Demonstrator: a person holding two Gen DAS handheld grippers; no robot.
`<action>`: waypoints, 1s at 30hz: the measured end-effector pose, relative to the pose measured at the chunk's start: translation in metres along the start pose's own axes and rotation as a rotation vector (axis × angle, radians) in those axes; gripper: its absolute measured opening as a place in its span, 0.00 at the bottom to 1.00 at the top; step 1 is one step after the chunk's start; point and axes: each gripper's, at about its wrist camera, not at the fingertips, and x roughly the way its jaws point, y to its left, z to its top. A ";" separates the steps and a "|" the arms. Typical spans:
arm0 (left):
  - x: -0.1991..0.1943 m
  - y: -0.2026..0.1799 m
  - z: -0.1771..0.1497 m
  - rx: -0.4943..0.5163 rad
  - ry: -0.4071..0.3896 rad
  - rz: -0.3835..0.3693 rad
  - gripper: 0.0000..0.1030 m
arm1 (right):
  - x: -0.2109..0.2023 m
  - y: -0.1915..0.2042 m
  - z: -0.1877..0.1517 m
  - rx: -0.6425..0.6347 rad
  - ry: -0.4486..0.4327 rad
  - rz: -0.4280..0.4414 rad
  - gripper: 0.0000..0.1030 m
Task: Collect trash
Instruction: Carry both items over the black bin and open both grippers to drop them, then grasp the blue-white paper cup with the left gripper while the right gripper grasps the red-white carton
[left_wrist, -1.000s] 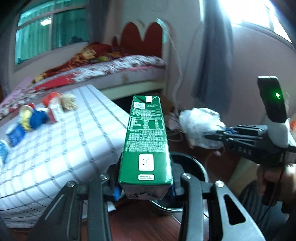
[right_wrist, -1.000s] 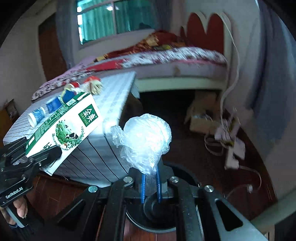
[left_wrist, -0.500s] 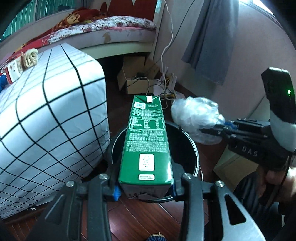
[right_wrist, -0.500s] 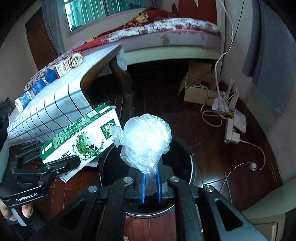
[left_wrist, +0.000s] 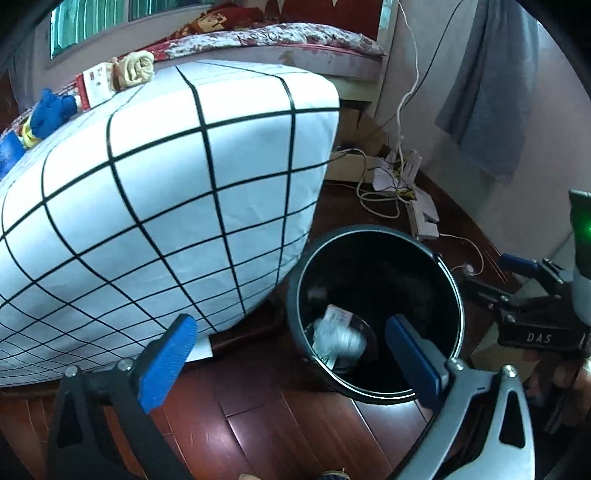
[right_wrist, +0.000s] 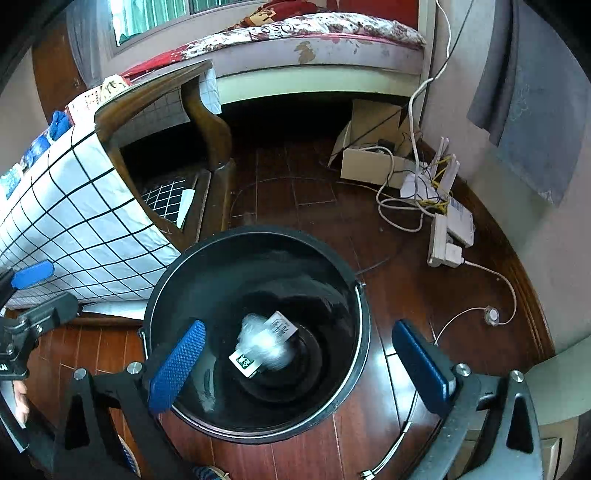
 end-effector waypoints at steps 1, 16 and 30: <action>-0.002 0.001 -0.001 0.000 -0.005 0.007 0.99 | -0.002 0.001 0.001 -0.003 -0.008 -0.001 0.99; -0.023 0.018 0.010 -0.030 -0.071 0.054 0.99 | -0.014 0.020 0.010 -0.015 -0.061 0.002 0.99; -0.075 0.060 0.025 -0.098 -0.202 0.120 0.99 | -0.052 0.068 0.046 -0.024 -0.228 0.041 0.99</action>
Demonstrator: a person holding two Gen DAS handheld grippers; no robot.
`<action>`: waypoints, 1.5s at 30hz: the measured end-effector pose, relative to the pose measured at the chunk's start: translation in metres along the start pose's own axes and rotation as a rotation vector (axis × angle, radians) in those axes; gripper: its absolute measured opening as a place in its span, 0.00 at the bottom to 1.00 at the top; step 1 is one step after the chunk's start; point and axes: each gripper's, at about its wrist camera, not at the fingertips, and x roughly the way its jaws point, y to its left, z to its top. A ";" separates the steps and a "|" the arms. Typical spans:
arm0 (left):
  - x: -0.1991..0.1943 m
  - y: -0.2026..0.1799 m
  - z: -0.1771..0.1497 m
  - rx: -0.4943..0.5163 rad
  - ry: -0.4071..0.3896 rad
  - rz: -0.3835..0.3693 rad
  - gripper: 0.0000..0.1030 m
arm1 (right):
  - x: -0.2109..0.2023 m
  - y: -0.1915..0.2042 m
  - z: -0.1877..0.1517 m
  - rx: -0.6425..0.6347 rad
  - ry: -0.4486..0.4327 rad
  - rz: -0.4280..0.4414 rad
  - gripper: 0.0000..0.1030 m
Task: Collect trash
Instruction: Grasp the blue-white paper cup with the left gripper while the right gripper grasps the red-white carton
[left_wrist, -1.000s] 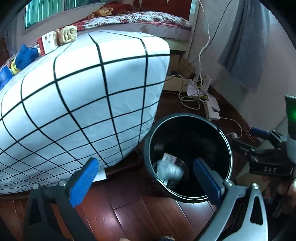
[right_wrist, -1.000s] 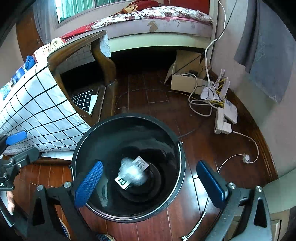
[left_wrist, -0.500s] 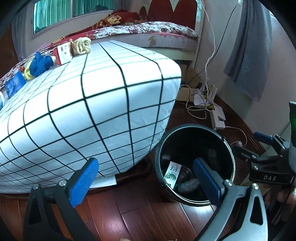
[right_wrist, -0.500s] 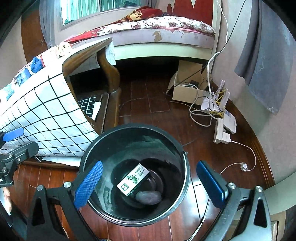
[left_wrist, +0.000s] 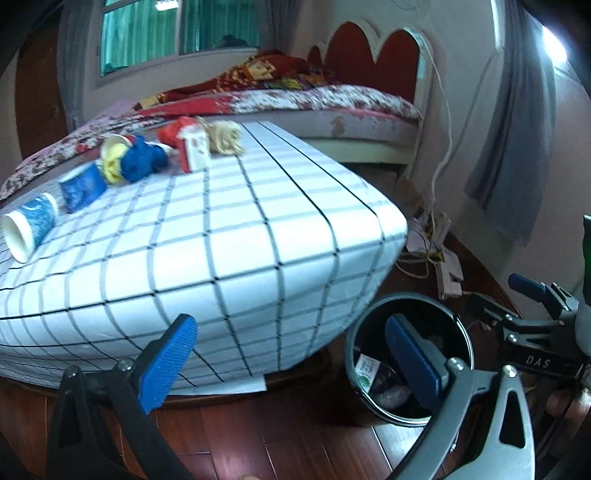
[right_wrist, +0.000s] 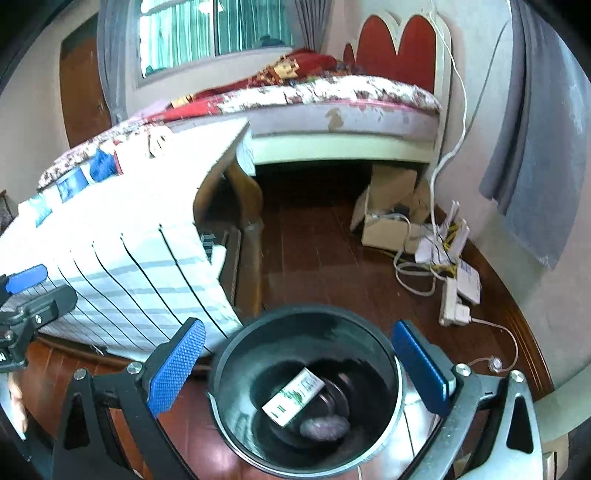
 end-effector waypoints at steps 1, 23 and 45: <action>-0.003 0.004 0.002 -0.007 -0.008 0.006 0.99 | -0.002 0.005 0.004 -0.002 -0.017 0.004 0.99; -0.031 0.213 0.035 -0.155 -0.122 0.346 1.00 | 0.033 0.186 0.095 -0.207 -0.104 0.206 0.99; 0.040 0.310 0.065 -0.220 -0.046 0.271 0.89 | 0.183 0.263 0.199 -0.222 0.132 0.183 0.99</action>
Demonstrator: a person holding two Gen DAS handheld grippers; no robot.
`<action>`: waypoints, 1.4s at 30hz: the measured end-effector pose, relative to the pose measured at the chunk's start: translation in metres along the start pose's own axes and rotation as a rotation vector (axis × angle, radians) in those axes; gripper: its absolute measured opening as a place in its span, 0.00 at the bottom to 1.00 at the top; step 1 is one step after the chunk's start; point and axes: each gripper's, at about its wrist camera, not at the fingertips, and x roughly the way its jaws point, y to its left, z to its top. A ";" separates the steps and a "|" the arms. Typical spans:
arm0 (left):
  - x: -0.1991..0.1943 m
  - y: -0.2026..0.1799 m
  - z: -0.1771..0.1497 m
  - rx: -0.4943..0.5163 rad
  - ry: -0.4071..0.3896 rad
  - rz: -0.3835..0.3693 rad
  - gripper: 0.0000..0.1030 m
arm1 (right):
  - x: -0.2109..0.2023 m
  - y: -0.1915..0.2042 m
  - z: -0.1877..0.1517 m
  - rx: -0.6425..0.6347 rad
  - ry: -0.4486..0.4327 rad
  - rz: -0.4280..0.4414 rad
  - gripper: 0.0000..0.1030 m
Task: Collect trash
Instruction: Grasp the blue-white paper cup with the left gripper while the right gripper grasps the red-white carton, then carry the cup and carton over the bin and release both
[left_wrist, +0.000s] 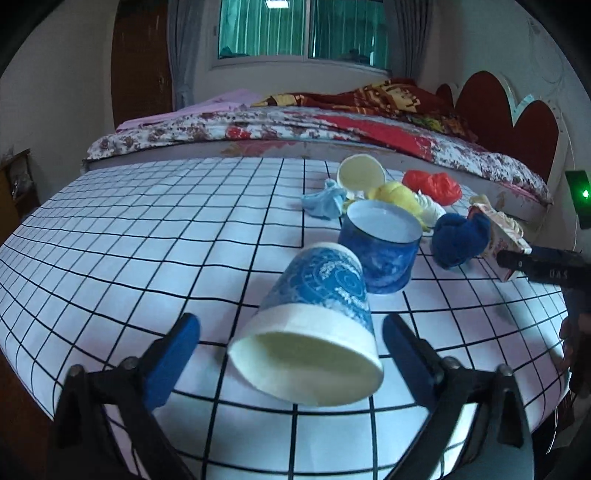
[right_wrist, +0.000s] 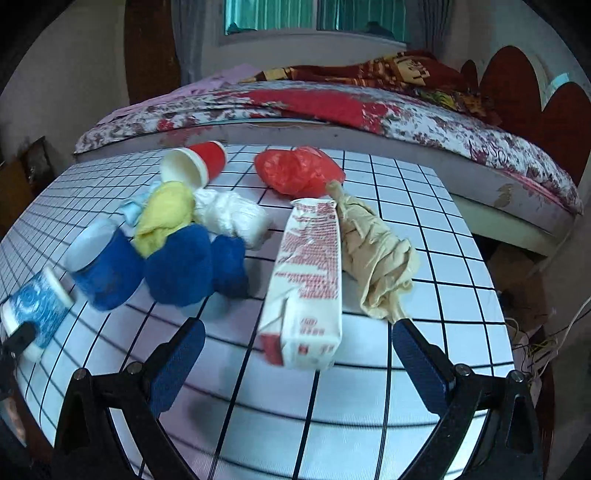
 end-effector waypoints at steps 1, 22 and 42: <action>0.002 -0.001 0.002 0.003 0.005 -0.004 0.80 | 0.002 -0.002 0.002 0.009 0.002 0.004 0.96; -0.065 -0.044 -0.009 0.017 -0.129 -0.074 0.42 | -0.092 -0.022 -0.049 -0.022 -0.206 0.078 0.37; -0.134 -0.153 -0.044 0.164 -0.201 -0.265 0.42 | -0.195 -0.097 -0.164 0.069 -0.253 -0.014 0.37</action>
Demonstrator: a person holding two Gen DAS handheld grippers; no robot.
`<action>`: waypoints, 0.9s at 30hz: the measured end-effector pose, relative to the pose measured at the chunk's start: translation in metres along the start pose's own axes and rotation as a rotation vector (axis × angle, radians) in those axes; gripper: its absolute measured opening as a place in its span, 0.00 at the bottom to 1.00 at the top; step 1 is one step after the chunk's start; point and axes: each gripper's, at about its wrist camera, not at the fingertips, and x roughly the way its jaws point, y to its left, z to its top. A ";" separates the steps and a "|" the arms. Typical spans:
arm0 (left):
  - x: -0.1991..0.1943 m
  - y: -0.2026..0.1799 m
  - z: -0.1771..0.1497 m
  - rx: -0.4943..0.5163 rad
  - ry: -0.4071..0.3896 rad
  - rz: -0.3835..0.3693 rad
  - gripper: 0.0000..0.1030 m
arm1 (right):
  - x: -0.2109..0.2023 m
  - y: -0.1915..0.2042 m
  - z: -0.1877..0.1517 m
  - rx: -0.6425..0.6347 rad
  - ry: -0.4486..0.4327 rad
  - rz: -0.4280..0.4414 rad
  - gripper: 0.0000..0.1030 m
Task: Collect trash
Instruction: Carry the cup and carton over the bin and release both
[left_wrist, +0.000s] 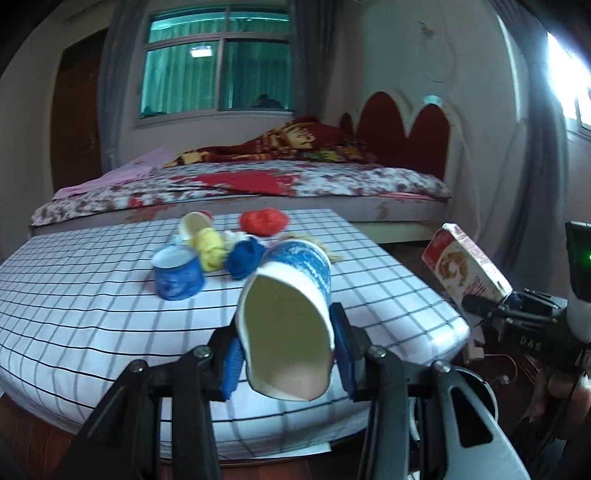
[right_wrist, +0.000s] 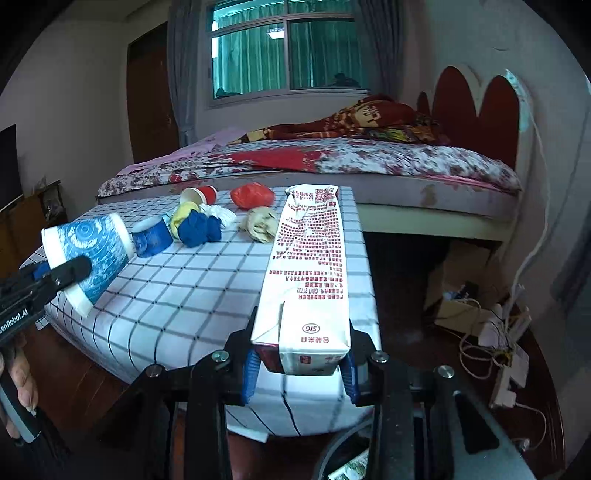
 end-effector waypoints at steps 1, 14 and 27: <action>0.000 -0.007 0.000 0.005 -0.001 -0.010 0.42 | -0.004 -0.005 -0.004 0.004 0.002 -0.008 0.37; 0.005 -0.082 -0.004 0.096 0.022 -0.169 0.42 | -0.048 -0.070 -0.046 0.082 0.037 -0.119 0.37; 0.019 -0.153 -0.047 0.184 0.133 -0.314 0.42 | -0.060 -0.111 -0.096 0.119 0.124 -0.163 0.37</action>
